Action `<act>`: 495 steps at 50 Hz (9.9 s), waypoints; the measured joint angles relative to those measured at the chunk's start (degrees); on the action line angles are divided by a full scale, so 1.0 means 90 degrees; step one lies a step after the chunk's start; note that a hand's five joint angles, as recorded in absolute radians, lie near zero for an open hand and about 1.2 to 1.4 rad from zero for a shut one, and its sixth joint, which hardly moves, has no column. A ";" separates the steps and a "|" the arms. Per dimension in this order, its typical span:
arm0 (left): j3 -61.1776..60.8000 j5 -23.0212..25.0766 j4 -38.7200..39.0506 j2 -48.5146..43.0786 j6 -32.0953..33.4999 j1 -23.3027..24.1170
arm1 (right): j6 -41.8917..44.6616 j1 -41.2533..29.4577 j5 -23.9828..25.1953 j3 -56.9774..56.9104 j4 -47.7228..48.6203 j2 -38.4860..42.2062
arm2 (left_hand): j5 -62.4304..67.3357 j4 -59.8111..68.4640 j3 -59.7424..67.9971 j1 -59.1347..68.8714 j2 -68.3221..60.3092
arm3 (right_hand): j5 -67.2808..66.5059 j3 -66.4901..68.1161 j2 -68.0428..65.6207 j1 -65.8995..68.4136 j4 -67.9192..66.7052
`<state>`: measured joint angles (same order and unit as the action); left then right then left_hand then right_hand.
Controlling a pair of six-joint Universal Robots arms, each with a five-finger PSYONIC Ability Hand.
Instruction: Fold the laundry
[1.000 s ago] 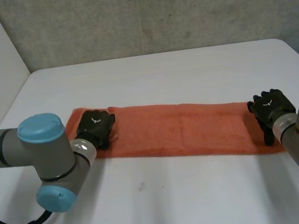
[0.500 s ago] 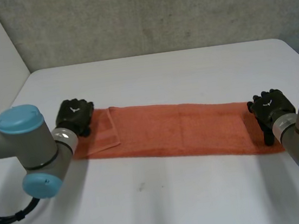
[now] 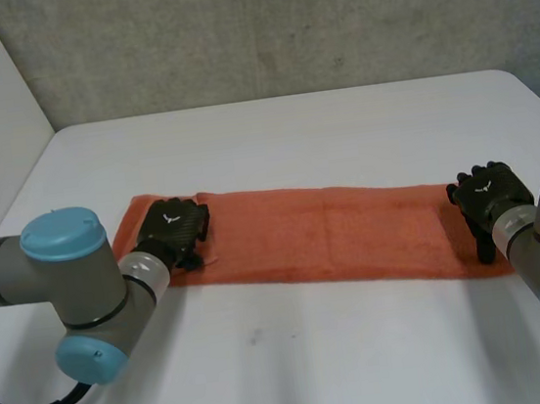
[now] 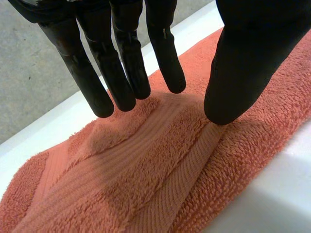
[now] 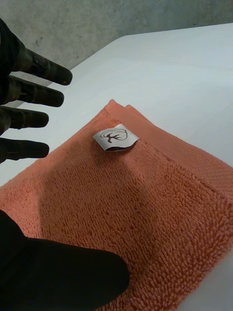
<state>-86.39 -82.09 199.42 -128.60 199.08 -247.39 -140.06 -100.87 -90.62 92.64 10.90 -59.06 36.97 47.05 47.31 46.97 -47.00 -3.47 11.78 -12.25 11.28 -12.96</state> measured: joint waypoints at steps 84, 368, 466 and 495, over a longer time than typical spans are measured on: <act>0.1738 -0.0399 0.0095 -0.1159 0.1358 -0.1255 | 0.0010 -0.0014 0.0000 0.0029 0.0000 -0.0006 | 0.2090 0.2359 0.2310 0.1865 -0.2388 | 0.0000 0.0000 0.0000 0.0000 0.0000; 0.0930 -0.0413 -0.0404 -0.0119 -0.0533 0.0427 | -0.2568 -0.1226 0.0975 0.0598 -0.0200 -0.0566 | -0.3642 -0.3540 -0.3528 -0.3470 0.3556 | -0.1034 0.1261 -0.1253 0.0977 -0.1134; -0.0720 -0.0467 -0.0430 0.1901 -0.0925 -0.0248 | -0.1017 -0.4499 0.0838 -0.3063 -0.0630 0.1763 | -0.3728 -0.3620 -0.3529 -0.3626 0.3645 | -0.2530 0.2613 -0.2323 0.1920 -0.2474; 0.1531 -0.0680 -0.1389 0.0099 -0.2128 0.1359 | -0.4151 -0.2280 0.0986 -0.2273 -0.0958 0.0470 | -0.3719 -0.3620 -0.3528 -0.3627 0.3645 | 0.0027 0.0012 0.0027 -0.0007 0.0001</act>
<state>-72.61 -88.21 186.92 -127.70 179.93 -235.17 -177.42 -121.38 -81.75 72.18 2.28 -54.83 3.49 14.47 15.55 14.33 -14.19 -3.23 11.89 -12.00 11.22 -12.95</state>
